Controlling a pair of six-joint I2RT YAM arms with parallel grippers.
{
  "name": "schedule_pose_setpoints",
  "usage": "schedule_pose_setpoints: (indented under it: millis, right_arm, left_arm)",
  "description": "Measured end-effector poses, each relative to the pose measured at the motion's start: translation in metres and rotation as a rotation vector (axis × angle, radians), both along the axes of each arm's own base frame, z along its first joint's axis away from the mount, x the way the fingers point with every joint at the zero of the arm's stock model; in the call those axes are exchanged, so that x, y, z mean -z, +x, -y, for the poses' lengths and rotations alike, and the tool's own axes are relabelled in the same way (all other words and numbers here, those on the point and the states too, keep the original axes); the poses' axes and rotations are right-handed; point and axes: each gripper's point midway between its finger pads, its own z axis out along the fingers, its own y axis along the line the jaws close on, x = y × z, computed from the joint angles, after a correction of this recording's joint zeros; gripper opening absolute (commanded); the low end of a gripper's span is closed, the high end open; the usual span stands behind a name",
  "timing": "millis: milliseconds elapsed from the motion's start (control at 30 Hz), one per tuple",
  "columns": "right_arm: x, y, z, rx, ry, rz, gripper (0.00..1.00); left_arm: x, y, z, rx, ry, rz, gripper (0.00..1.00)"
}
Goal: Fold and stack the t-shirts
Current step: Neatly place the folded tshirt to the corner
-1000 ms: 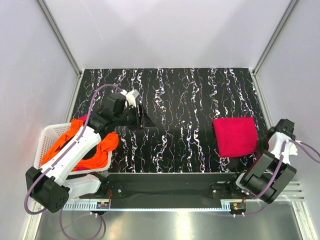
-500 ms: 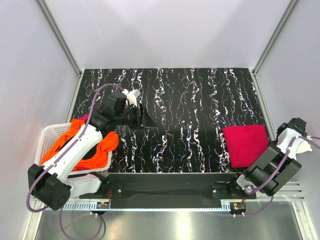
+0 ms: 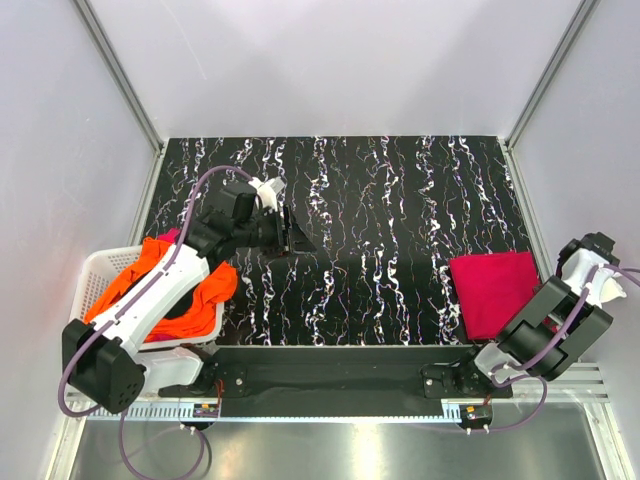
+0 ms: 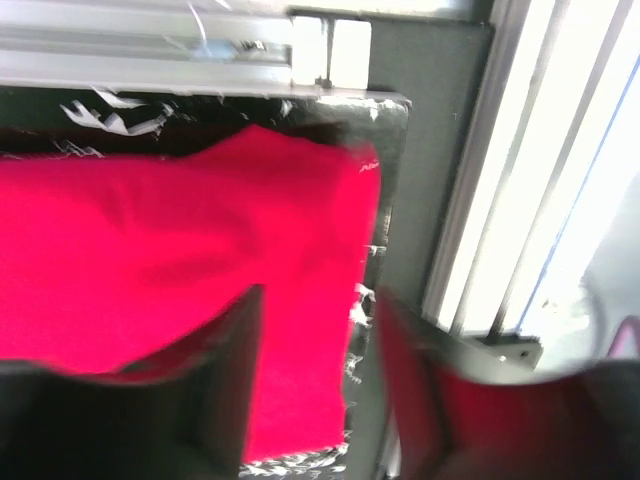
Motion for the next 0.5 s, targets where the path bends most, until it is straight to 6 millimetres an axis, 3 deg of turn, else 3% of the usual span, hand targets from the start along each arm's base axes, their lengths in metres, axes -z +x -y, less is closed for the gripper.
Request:
schedule_pose_setpoints:
  millis: [133,233,367,433,500]
  right_arm:
    - [-0.005,-0.007,-0.007,-0.013,0.017,-0.023,0.63]
    - [-0.023,0.003,-0.012,-0.067,-0.017,-0.009,0.62]
    - [-0.074,0.076,-0.029,-0.313,-0.119,0.101,0.61]
    - [-0.104,0.124,-0.058,-0.484,-0.164,0.192,0.61]
    - [-0.126,0.163,-0.103,-0.653,-0.168,0.302,0.61]
  left_arm:
    - [-0.001,0.001,0.003,0.002,-0.013,-0.007,0.52]
    - [-0.001,0.001,0.004,0.006,-0.021,-0.009,0.52]
    - [0.003,0.001,0.005,0.008,-0.031,-0.014,0.52]
    - [0.009,-0.001,0.005,0.004,-0.03,-0.027,0.53]
    - [0.017,-0.004,0.004,0.001,-0.025,-0.046,0.54]
